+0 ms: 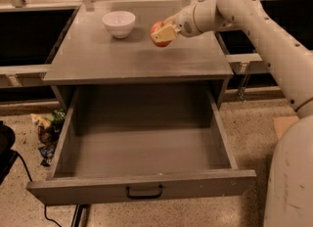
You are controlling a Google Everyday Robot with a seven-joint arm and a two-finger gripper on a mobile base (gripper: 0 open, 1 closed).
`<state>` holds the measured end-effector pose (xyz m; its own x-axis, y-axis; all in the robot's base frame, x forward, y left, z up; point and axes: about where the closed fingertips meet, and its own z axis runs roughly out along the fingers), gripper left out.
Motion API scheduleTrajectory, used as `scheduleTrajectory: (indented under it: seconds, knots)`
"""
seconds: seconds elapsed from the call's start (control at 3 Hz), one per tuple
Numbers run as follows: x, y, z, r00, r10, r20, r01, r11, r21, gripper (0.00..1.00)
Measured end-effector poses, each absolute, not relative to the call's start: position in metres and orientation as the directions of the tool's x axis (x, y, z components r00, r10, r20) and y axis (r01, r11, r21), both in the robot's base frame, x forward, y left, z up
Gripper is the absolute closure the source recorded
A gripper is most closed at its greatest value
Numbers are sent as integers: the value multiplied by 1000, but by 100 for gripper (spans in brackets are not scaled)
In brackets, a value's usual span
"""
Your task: Pick apple from top drawer and place on counter
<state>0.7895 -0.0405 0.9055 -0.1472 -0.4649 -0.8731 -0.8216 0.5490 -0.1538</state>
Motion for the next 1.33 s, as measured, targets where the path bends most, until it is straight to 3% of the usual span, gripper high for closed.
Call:
scheduleTrajectory:
  seconds: [0.67, 1.33]
  knots:
    - [807, -32, 881, -213, -501, -839, -849, 519, -95, 100]
    - [819, -27, 872, -256, -496, -830, -848, 528, -55, 58]
